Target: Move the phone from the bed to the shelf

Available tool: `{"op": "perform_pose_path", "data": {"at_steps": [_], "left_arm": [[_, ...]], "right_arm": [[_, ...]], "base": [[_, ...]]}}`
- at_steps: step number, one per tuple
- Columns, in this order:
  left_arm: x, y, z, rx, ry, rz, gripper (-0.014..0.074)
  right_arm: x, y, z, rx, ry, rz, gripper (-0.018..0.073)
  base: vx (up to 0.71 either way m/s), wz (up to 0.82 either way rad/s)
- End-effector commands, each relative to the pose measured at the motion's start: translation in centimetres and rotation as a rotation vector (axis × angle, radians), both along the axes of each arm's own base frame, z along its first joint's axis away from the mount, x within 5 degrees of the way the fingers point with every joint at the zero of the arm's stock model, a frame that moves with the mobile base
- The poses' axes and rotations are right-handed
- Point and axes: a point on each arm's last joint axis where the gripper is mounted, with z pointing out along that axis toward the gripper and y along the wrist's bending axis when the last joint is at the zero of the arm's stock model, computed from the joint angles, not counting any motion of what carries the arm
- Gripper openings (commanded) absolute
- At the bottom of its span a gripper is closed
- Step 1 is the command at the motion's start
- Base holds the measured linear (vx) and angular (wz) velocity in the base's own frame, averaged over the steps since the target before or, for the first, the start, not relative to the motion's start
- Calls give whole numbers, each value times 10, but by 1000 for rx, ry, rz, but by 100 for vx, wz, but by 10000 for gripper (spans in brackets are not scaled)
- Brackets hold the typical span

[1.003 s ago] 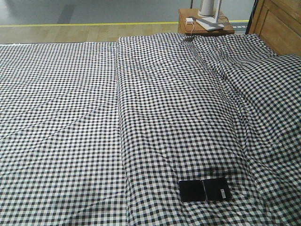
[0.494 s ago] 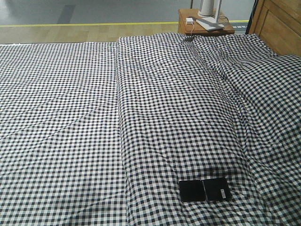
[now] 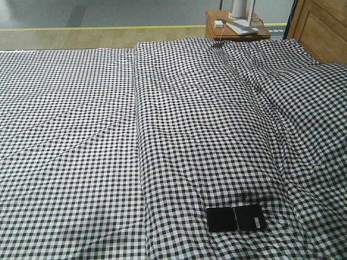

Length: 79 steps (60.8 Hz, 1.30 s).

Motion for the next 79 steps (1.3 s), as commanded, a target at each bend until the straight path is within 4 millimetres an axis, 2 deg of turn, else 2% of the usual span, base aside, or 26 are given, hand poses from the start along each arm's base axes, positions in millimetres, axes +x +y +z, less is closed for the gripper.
{"op": "perform_pose_path", "data": {"at_steps": [1,6,13,20,29,37,46,56,61,68,79], "left_arm": [[-1,0,15,-18,-98,-2,1],[-1,0,15,-18,-98,-2,1],[-1,0,15,-18,-98,-2,1],[-1,0,15,-18,-98,-2,1],[-1,0,15,-18,-98,-2,1],[-1,0,15,-18,-98,-2,1],[-1,0,15,-18,-98,-2,1],[-1,0,15,-18,-98,-2,1],[-1,0,15,-18,-98,-2,1],[-1,0,15,-18,-98,-2,1],[-1,0,15,-18,-98,-2,1]], "right_arm": [[-7,0,20,-27,-233,-14,-5],[-13,-1,34,-28,-353,-18,-5],[-24,0,65,-28,-466,-20,-5],[-40,0,109,-40,-580,-27,-5],[-47,0,156,-83,-622,-50,-5],[-38,0,196,-92,-556,-49,-5],[-8,0,229,-97,-361,-37,3],[35,0,236,-108,-195,-29,55],[58,-1,228,-106,-112,-24,118],[88,-1,211,-105,32,-16,255],[123,-1,189,-100,185,-6,575]], "base": [[0,0],[0,0],[0,0],[0,0],[0,0],[0,0],[0,0],[0,0],[0,0],[0,0],[0,0]]}}
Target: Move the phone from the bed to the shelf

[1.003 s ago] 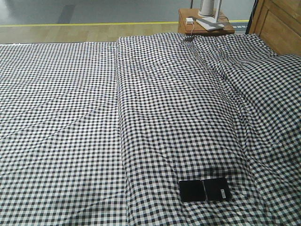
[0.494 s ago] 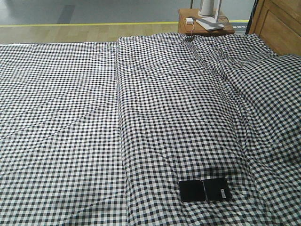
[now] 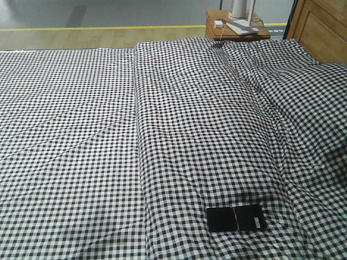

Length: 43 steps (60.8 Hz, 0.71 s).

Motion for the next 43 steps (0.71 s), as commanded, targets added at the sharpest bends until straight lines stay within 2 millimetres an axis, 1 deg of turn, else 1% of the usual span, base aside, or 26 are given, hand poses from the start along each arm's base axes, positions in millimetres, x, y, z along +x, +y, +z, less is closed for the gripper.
{"op": "perform_pose_path", "data": {"at_steps": [1,4,6,7,20,31,37,43], "left_arm": [[-1,0,15,-18,-98,-2,1],[-1,0,15,-18,-98,-2,1],[-1,0,15,-18,-98,-2,1],[-1,0,15,-18,-98,-2,1],[-1,0,15,-18,-98,-2,1],[-1,0,15,-18,-98,-2,1],[-1,0,15,-18,-98,-2,1],[-1,0,15,-18,-98,-2,1]], "right_arm": [[13,-1,7,-15,-39,-6,610],[20,-1,2,-15,-14,-6,687],[23,-1,0,-15,-3,-6,724],[24,-1,-1,-16,4,-6,729],[35,-1,-8,-15,33,-6,709],[36,-1,-7,-11,32,-6,699],[37,-4,-1,8,81,-19,697],[42,-18,11,24,173,-86,693]], "base": [[0,0],[0,0],[0,0],[0,0],[0,0],[0,0],[0,0],[0,0]]}}
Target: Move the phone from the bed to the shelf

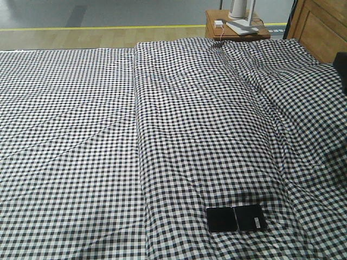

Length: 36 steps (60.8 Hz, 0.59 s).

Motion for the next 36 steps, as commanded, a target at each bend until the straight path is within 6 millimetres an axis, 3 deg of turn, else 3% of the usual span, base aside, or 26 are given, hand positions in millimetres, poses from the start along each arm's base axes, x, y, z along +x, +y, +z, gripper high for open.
{"op": "perform_pose_path", "data": {"at_steps": [1,9,15,26,36], "left_arm": [[-1,0,15,-18,-98,-2,1],[-1,0,15,-18,-98,-2,1],[-1,0,15,-18,-98,-2,1],[-1,0,15,-18,-98,-2,1],[-1,0,15,-18,-98,-2,1]], "right_arm": [[4,-16,29,-5,-21,-75,693],[12,-46,45,15,31,-200,690],[26,-73,38,32,101,-279,689],[63,-123,-14,90,278,-371,686],[100,-155,-88,147,490,-354,686]], "base": [[0,0],[0,0],[0,0],[0,0],[0,0]]}}
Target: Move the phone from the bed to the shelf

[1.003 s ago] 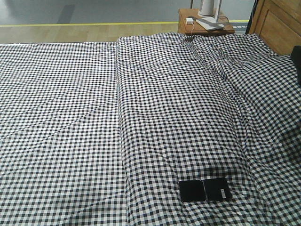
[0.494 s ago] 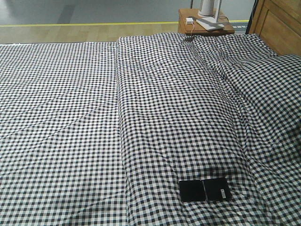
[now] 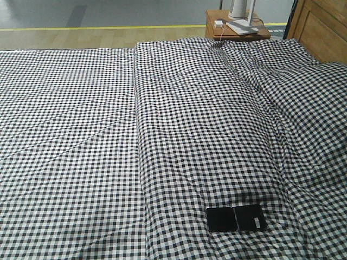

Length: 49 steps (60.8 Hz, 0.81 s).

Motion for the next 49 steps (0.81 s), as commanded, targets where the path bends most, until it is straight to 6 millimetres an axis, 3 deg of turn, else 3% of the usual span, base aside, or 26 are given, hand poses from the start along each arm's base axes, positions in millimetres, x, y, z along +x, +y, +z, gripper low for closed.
{"op": "perform_pose_path", "data": {"at_steps": [1,13,29,36,49], "left_arm": [[-1,0,15,-18,-98,-2,1],[-1,0,15,-18,-98,-2,1],[-1,0,15,-18,-98,-2,1],[-1,0,15,-18,-98,-2,1],[-1,0,15,-18,-98,-2,1]], "right_arm": [[16,-17,-18,5,4,8,686],[42,-30,-112,130,218,107,682],[57,-22,-209,348,363,262,674],[67,-15,-236,498,385,364,671],[84,-2,-264,757,330,544,666]], "base": [[0,0],[0,0],[0,0],[0,0],[0,0]]}}
